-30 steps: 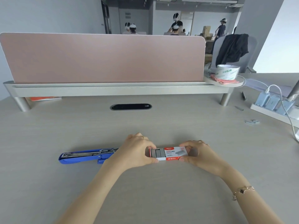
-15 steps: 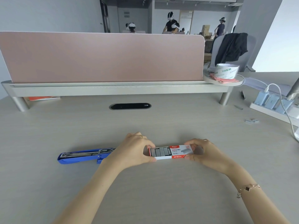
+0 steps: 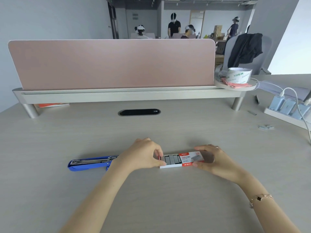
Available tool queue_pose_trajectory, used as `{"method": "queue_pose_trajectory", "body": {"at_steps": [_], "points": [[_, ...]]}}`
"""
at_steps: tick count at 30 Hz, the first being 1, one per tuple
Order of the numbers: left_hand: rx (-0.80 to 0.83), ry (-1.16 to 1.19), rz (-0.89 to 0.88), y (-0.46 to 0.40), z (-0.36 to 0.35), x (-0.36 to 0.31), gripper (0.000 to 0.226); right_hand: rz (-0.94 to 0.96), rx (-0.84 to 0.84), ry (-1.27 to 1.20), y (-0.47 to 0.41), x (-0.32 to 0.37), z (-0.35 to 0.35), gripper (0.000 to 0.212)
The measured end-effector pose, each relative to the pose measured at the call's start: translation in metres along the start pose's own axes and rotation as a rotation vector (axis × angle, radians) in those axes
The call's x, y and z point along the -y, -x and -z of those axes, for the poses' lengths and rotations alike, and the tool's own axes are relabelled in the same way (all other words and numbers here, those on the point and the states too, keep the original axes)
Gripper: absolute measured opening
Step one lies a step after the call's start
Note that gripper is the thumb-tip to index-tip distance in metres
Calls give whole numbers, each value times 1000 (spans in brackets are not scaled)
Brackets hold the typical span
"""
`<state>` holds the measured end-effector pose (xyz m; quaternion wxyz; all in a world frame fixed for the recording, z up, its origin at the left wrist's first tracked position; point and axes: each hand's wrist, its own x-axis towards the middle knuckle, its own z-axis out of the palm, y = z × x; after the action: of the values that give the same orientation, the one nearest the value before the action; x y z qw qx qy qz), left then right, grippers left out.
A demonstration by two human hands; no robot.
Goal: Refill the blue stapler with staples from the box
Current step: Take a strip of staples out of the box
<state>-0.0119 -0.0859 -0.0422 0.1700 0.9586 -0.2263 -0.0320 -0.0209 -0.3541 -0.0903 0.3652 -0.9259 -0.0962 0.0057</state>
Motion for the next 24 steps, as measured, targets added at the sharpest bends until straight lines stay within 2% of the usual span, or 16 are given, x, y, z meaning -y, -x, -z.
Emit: {"method": "queue_pose_trajectory", "body": {"at_steps": [6,11,15,20,24], "points": [[65,-95,-2,-3,8,-10,35,7,-11,-48,1,8,-3,51],[95,-65,23,-7,7,-10,35,49,-31,-28,3,18,-7,47],[50,-51,6,-7,8,-8,34,109,-55,-10,3,27,-13,43],[32,121,33,-7,7,-1,14,151,-77,-29,4,31,-20,43],[-15,282,96,-8,5,-2,10,167,-101,0,5,34,-22,42]]}}
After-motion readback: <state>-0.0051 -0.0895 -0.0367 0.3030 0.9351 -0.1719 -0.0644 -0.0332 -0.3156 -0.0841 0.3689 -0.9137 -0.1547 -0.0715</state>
